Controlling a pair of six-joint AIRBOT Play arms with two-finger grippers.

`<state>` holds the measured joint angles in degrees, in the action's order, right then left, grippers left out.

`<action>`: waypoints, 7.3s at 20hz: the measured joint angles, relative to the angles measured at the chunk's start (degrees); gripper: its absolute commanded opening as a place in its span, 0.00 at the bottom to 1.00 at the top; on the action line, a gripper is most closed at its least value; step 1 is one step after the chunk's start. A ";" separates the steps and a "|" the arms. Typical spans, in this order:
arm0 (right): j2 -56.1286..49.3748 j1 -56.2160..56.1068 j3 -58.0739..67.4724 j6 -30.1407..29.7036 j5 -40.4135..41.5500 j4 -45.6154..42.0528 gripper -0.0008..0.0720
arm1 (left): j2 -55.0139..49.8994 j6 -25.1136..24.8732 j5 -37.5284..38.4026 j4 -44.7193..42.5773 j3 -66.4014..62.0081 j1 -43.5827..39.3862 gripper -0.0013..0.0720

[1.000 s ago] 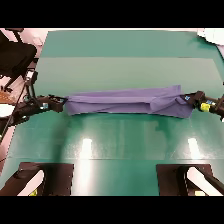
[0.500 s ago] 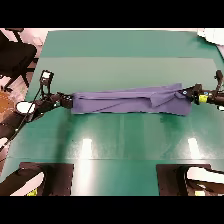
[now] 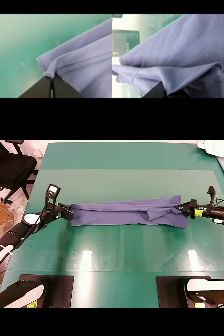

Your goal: Fold the shirts.

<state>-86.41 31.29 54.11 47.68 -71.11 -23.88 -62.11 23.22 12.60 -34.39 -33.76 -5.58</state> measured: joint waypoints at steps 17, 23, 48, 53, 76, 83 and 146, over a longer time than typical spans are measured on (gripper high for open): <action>-0.28 1.22 5.31 -2.27 -1.81 -0.20 0.57 | -2.36 -1.25 -2.32 -0.09 -1.70 -0.02 0.61; 2.93 6.08 7.98 -0.13 -4.02 -5.31 0.57 | -1.33 -1.07 6.14 -2.75 -12.94 -0.02 0.84; -9.46 1.90 25.29 7.69 -13.22 -19.82 0.99 | -31.47 52.63 32.79 -8.20 -35.56 -22.36 0.05; -14.60 1.66 28.52 7.72 -15.43 -20.65 0.99 | -33.00 57.40 30.56 -11.04 -35.91 -23.34 0.05; -24.85 -9.18 29.49 4.98 -15.28 -15.10 0.88 | -33.38 59.32 29.42 -11.96 -35.95 -23.58 0.05; -24.65 -10.75 29.35 4.79 -15.32 -15.34 0.03 | -33.38 59.34 29.68 -11.93 -35.98 -23.58 0.05; -22.56 -71.56 60.96 63.25 4.63 -36.00 0.03 | -1.16 55.78 49.77 -31.17 -35.82 11.76 0.05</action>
<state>-108.97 -40.27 115.07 110.93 -66.48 -59.88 -63.26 79.00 62.37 -65.56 -69.58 6.17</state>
